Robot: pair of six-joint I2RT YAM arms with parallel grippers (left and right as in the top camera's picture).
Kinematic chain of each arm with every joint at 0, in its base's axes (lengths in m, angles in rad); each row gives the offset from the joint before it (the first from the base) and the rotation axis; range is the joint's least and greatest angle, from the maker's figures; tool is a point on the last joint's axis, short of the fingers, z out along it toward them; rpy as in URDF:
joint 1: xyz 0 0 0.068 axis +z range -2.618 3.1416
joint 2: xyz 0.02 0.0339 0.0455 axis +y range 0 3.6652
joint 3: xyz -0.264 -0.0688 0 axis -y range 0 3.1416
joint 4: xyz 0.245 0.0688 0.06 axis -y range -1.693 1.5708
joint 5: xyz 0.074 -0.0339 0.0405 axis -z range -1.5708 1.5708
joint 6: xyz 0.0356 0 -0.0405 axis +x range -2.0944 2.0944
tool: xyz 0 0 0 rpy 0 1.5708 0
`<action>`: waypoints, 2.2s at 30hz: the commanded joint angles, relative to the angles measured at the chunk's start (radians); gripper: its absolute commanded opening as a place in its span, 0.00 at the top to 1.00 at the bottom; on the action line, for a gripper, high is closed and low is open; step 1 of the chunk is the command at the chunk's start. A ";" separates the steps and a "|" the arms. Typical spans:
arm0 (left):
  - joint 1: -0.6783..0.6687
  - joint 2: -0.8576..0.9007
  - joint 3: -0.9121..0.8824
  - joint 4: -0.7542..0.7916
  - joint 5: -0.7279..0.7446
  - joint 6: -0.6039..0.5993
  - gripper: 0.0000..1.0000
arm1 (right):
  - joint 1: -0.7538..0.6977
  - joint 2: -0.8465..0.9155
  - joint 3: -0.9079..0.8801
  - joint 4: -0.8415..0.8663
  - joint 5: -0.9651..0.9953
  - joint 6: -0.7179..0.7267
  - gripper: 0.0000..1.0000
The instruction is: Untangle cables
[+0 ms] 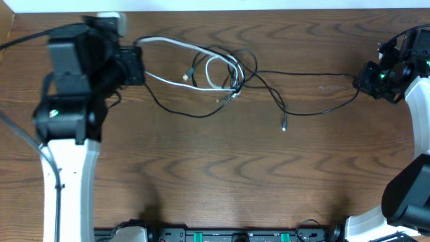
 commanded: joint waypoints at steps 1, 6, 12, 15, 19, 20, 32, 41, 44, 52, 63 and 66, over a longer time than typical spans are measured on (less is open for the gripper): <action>0.092 -0.058 0.043 0.001 -0.029 0.005 0.93 | -0.009 0.006 0.006 0.000 0.056 0.013 0.99; 0.218 -0.098 0.043 -0.050 -0.028 0.005 0.93 | -0.013 0.006 0.006 -0.010 0.121 0.050 0.99; 0.225 -0.074 0.042 -0.145 -0.013 0.005 0.93 | 0.008 0.007 0.006 -0.010 -0.023 -0.011 0.99; 0.198 -0.040 0.042 -0.193 0.061 0.006 0.93 | 0.048 0.007 0.006 -0.027 -0.080 -0.075 0.99; 0.123 0.026 0.042 -0.277 0.105 0.062 0.93 | 0.095 0.007 0.006 -0.072 0.014 -0.066 0.99; 0.106 0.039 0.042 -0.292 0.105 0.084 0.93 | 0.098 0.007 0.006 -0.080 0.071 -0.029 0.99; 0.034 0.056 0.089 -0.240 0.029 0.145 0.93 | 0.012 0.007 0.006 -0.066 0.297 0.117 0.99; 0.210 -0.029 0.155 -0.155 -0.106 -0.066 0.93 | -0.174 0.042 0.006 -0.062 0.213 0.116 0.99; 0.248 -0.025 0.155 -0.178 -0.106 -0.066 0.93 | -0.195 0.068 0.006 -0.058 0.150 0.097 0.99; 0.252 0.014 0.155 -0.272 -0.095 -0.062 0.93 | -0.185 0.096 0.006 -0.060 0.140 0.085 0.99; 0.137 0.082 0.154 -0.438 0.026 0.056 0.89 | -0.139 0.096 0.006 -0.069 0.051 0.007 0.88; 0.055 0.110 0.154 -0.478 0.025 0.109 0.68 | -0.109 0.095 0.006 -0.074 -0.022 -0.072 0.59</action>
